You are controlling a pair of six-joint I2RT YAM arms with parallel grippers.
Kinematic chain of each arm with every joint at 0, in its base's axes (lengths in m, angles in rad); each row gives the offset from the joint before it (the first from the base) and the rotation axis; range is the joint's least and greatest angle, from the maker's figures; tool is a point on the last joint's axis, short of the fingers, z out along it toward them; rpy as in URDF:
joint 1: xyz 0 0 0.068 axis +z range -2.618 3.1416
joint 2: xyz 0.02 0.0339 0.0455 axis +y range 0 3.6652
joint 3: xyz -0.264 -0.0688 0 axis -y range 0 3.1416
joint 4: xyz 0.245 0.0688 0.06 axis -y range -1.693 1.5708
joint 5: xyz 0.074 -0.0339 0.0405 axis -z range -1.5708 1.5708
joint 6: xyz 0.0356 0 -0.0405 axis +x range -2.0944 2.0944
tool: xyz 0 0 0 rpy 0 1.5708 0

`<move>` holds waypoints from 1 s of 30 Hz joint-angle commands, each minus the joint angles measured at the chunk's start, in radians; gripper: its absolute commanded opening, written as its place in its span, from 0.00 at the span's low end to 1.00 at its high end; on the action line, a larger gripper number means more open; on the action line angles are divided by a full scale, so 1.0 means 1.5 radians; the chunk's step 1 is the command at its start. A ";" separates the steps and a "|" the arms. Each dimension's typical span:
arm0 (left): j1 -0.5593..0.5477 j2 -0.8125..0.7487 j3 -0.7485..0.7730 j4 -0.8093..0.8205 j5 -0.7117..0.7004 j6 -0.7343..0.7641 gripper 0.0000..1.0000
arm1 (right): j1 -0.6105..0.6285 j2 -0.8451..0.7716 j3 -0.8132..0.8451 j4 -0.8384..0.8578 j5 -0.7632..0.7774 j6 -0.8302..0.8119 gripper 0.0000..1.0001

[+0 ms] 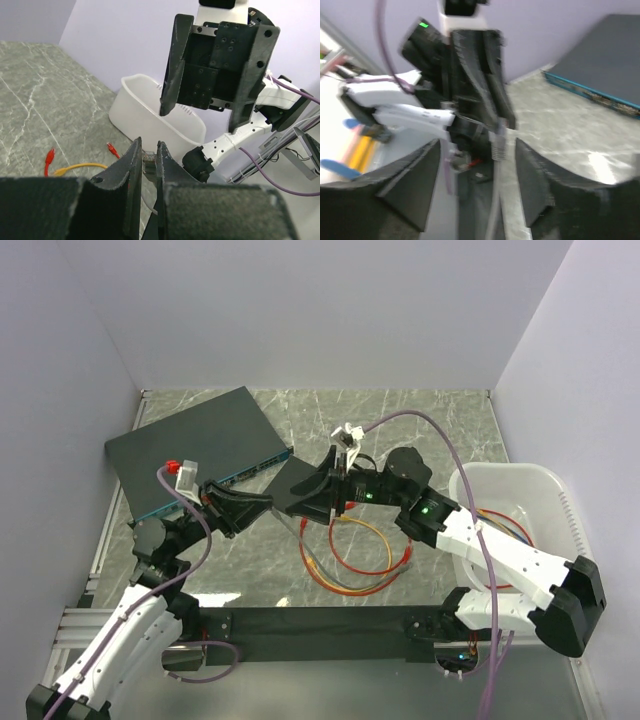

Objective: Insert the plug into the switch port

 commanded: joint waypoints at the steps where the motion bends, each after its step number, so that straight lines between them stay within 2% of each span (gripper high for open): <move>1: -0.006 0.010 -0.001 0.051 -0.011 -0.007 0.01 | 0.004 0.000 0.022 -0.096 0.064 -0.080 0.65; 6: -0.017 0.013 -0.001 0.059 -0.017 -0.008 0.01 | 0.020 0.025 0.028 -0.117 0.087 -0.101 0.53; 24: -0.049 0.040 0.006 0.049 -0.042 0.015 0.01 | 0.035 0.054 0.027 -0.077 0.040 -0.082 0.40; 30: -0.052 0.040 0.004 0.044 -0.048 0.021 0.01 | 0.035 0.049 0.019 -0.055 0.018 -0.068 0.40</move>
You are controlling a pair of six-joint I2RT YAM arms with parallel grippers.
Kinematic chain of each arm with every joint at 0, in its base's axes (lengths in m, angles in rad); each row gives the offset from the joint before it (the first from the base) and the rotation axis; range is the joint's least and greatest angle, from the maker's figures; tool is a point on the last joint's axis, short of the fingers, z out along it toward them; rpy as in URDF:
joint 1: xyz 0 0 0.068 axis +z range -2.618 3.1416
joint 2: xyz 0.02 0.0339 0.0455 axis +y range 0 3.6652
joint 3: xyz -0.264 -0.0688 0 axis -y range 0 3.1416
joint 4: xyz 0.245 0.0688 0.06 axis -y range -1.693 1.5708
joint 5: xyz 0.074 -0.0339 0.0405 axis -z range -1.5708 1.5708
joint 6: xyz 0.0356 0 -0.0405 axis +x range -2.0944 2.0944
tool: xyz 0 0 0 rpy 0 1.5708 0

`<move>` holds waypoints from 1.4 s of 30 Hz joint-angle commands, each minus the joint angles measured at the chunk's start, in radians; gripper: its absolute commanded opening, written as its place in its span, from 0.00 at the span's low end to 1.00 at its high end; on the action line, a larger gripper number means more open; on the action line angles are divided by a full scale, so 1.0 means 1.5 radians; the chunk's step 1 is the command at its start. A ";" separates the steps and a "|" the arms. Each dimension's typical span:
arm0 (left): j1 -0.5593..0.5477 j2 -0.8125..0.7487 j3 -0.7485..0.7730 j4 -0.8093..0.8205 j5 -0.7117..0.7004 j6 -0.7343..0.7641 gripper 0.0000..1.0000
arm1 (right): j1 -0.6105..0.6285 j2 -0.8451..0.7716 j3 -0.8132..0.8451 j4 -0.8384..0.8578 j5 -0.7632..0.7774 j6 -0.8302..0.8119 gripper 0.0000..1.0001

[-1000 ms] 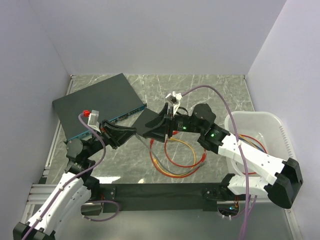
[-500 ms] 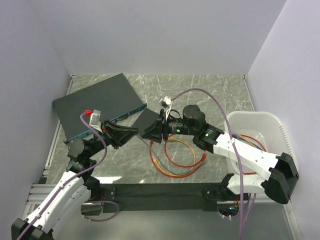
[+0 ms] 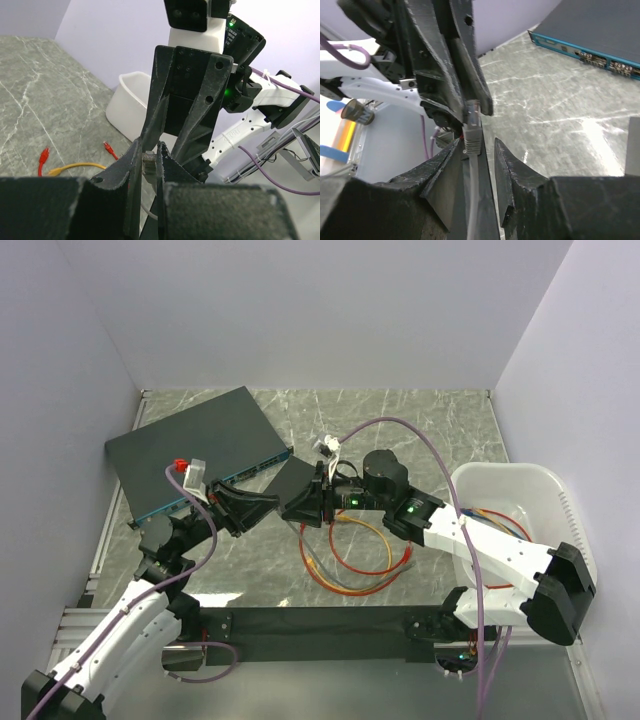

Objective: Insert the plug into the switch port

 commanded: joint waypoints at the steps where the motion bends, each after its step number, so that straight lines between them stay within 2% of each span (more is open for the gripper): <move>1: -0.006 -0.001 0.003 0.024 -0.008 0.012 0.01 | 0.009 0.000 0.016 0.048 -0.029 0.011 0.40; 18: -0.017 -0.003 -0.007 0.071 0.009 0.002 0.01 | 0.011 0.017 0.023 0.036 -0.018 0.010 0.37; 26: -0.018 -0.007 -0.006 0.056 0.008 0.009 0.01 | 0.010 0.009 0.025 0.034 -0.019 0.011 0.33; 29: -0.018 -0.004 -0.010 0.065 0.007 0.007 0.01 | 0.010 0.005 0.024 0.040 -0.028 0.012 0.27; 33: -0.018 -0.004 -0.010 0.060 0.002 0.010 0.01 | 0.009 0.004 0.016 0.051 -0.034 0.018 0.01; 37: -0.018 -0.002 -0.008 0.027 -0.018 0.020 0.01 | 0.010 -0.003 0.002 0.059 -0.028 0.024 0.00; 40: -0.019 0.009 -0.002 -0.001 -0.042 0.034 0.10 | 0.009 -0.006 0.002 0.031 0.003 0.012 0.00; 42: -0.019 0.021 0.003 -0.030 -0.058 0.043 0.31 | 0.009 -0.007 0.005 -0.008 0.031 -0.006 0.00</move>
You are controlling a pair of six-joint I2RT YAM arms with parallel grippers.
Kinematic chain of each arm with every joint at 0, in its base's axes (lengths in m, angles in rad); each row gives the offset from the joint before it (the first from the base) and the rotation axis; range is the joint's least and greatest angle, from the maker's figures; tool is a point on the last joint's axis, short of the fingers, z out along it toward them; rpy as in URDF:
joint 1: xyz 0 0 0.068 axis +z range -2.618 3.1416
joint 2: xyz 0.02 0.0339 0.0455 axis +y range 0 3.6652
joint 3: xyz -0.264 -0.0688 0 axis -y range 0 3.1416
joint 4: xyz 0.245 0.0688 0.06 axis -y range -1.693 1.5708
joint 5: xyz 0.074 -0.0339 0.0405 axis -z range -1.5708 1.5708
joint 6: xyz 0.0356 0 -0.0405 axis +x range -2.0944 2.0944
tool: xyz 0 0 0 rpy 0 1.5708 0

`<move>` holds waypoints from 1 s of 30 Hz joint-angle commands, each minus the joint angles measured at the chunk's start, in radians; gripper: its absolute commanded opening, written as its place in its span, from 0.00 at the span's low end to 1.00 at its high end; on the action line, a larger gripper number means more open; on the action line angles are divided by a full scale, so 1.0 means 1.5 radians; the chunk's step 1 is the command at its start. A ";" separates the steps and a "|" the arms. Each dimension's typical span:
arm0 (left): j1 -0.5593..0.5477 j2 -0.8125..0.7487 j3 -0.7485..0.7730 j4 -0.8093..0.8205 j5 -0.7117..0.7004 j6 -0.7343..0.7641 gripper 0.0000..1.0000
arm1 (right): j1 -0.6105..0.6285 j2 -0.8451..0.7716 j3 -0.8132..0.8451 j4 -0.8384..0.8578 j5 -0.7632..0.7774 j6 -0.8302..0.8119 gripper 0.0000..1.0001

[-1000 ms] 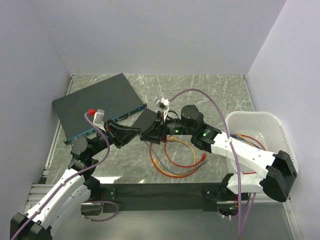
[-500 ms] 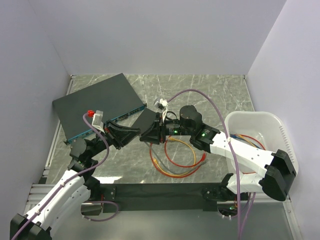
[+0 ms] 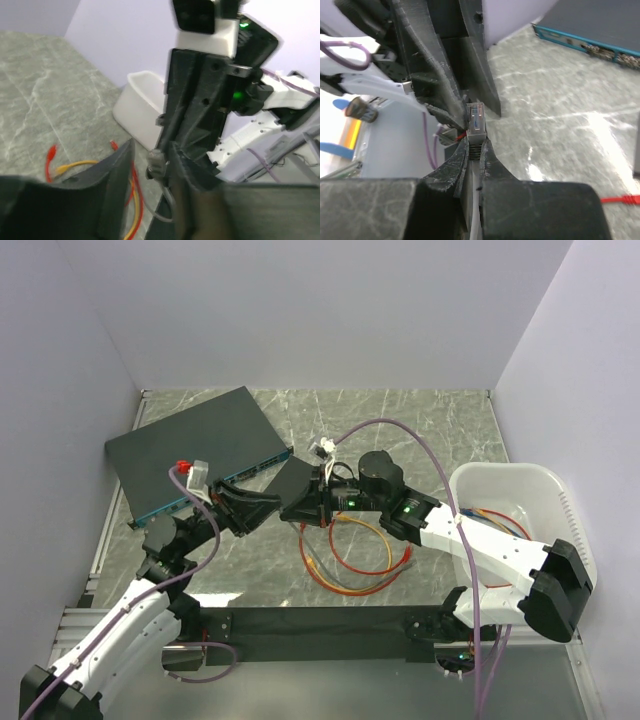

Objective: Insert the plug into the switch port

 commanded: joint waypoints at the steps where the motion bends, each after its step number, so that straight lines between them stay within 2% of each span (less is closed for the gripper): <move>1: -0.001 0.022 0.015 -0.051 -0.051 0.031 0.42 | 0.002 -0.019 0.005 -0.031 0.078 -0.025 0.00; 2: -0.001 0.034 0.020 -0.072 -0.058 0.036 0.57 | 0.001 -0.016 0.004 -0.046 0.103 -0.034 0.00; 4: -0.001 0.057 0.023 -0.088 -0.085 0.049 0.73 | 0.000 -0.004 0.004 -0.097 0.190 -0.041 0.00; 5: -0.001 0.064 0.026 -0.099 -0.095 0.056 0.99 | -0.002 0.002 0.008 -0.114 0.219 -0.044 0.00; 10: -0.001 0.136 0.050 -0.144 -0.201 0.091 0.99 | -0.025 0.070 0.021 -0.226 0.373 -0.041 0.00; 11: -0.001 0.151 0.066 -0.157 -0.244 0.095 0.98 | -0.027 0.084 0.035 -0.244 0.437 -0.042 0.00; 14: 0.001 0.217 0.099 -0.183 -0.283 0.123 0.93 | -0.027 0.140 0.051 -0.283 0.514 -0.047 0.00; 16: 0.004 0.270 0.120 -0.183 -0.310 0.140 0.92 | -0.027 0.174 0.053 -0.286 0.531 -0.048 0.00; 24: 0.063 0.441 0.144 -0.077 -0.234 0.164 0.95 | -0.026 0.296 0.113 -0.285 0.604 -0.078 0.00; 30: 0.078 0.558 0.174 -0.059 -0.237 0.193 0.92 | -0.027 0.350 0.142 -0.259 0.578 -0.093 0.00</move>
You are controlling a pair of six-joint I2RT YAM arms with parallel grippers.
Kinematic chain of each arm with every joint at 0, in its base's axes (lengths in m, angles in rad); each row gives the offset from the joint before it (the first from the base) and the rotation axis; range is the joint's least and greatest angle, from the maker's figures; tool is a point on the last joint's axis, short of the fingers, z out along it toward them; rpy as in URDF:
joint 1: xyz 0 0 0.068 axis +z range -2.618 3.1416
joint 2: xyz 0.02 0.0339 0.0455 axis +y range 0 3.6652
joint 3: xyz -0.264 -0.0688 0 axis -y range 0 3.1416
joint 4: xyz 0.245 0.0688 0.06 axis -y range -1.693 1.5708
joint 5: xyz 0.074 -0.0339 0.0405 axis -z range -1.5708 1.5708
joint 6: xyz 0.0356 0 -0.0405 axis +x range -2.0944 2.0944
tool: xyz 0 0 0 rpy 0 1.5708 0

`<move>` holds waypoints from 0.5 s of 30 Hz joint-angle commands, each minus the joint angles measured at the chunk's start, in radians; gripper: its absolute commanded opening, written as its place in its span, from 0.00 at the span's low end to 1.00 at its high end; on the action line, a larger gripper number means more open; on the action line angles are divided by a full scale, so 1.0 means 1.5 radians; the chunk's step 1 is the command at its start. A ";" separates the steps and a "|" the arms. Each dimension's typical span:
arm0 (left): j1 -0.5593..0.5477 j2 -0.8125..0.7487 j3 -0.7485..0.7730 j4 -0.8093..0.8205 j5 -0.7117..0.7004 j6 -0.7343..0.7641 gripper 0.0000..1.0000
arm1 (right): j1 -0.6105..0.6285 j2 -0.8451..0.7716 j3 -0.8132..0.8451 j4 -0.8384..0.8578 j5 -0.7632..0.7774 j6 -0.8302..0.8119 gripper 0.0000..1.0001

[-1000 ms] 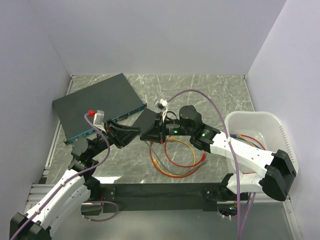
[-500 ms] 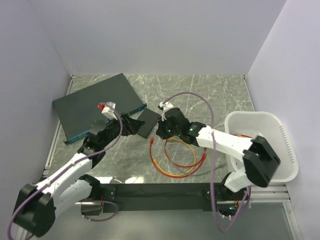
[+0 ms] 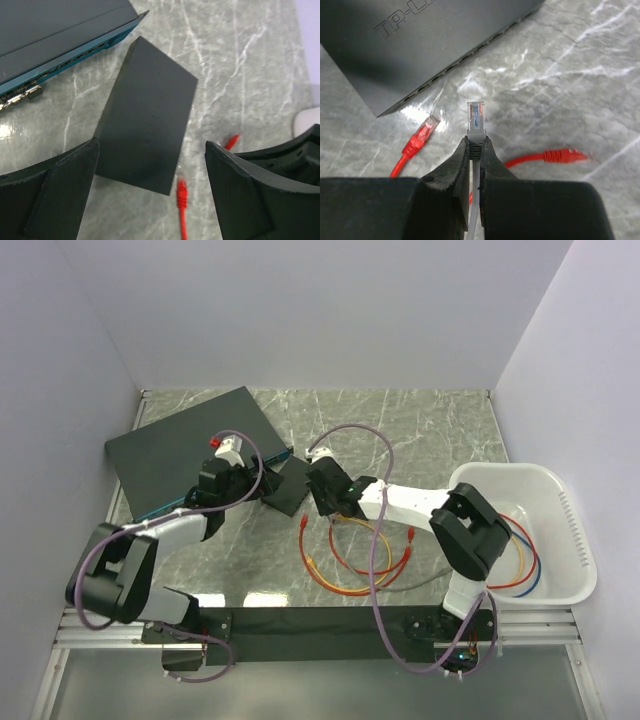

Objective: Insert the plug into the switch port

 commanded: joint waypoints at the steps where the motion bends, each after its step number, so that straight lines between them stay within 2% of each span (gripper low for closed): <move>1: 0.001 0.041 0.041 0.056 0.009 0.033 0.92 | -0.002 0.018 0.031 0.029 0.005 -0.020 0.00; 7: 0.001 0.118 0.059 0.087 0.023 0.030 0.90 | -0.001 0.047 0.032 0.068 -0.006 -0.041 0.00; 15: 0.001 0.177 0.065 0.117 0.039 0.024 0.88 | 0.013 0.085 0.027 0.125 -0.077 -0.050 0.00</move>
